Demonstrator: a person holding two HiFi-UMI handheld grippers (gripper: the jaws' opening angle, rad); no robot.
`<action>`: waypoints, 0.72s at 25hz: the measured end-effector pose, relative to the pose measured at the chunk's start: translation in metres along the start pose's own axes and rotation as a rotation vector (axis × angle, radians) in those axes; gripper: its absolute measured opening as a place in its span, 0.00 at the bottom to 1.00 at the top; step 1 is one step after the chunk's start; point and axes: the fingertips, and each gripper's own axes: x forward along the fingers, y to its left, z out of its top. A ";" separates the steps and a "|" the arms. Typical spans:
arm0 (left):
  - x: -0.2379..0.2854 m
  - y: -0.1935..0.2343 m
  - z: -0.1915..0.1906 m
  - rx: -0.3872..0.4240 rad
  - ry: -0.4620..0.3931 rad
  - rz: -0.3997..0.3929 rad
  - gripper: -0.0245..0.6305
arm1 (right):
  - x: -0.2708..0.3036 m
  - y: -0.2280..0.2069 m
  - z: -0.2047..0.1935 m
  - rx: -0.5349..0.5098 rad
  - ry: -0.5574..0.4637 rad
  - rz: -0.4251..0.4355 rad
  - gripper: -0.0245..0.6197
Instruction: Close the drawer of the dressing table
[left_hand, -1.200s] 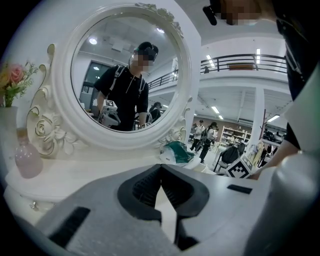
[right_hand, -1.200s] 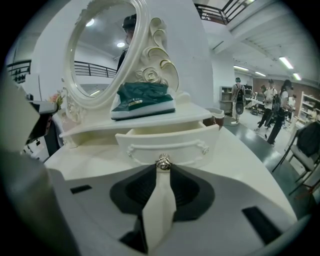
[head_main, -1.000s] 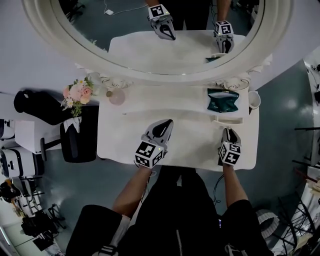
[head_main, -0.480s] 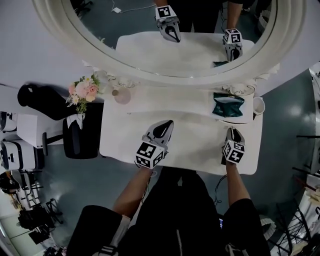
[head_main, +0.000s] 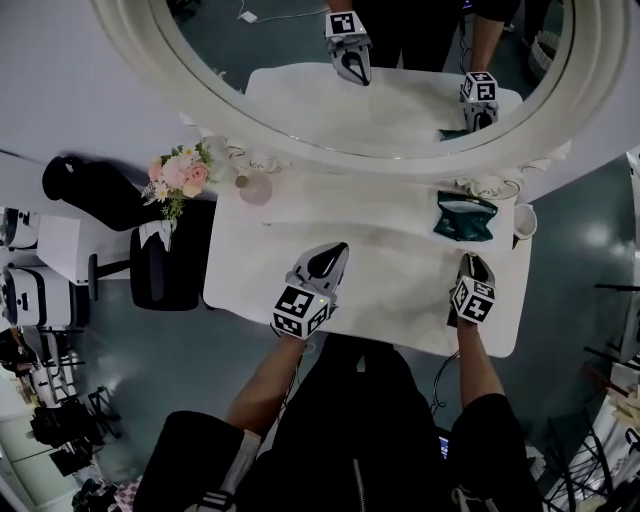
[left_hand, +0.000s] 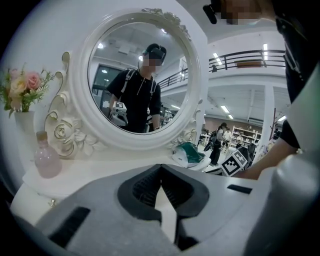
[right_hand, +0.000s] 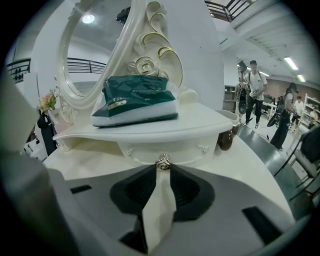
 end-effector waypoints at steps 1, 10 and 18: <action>-0.001 0.001 0.000 0.000 -0.001 0.003 0.04 | 0.001 0.000 0.001 0.000 0.001 0.000 0.18; -0.007 0.007 0.000 -0.004 -0.009 0.020 0.04 | 0.006 -0.002 0.000 0.026 -0.008 -0.016 0.19; -0.013 0.009 0.011 0.010 -0.043 0.008 0.04 | -0.018 0.012 -0.018 0.057 0.006 0.001 0.18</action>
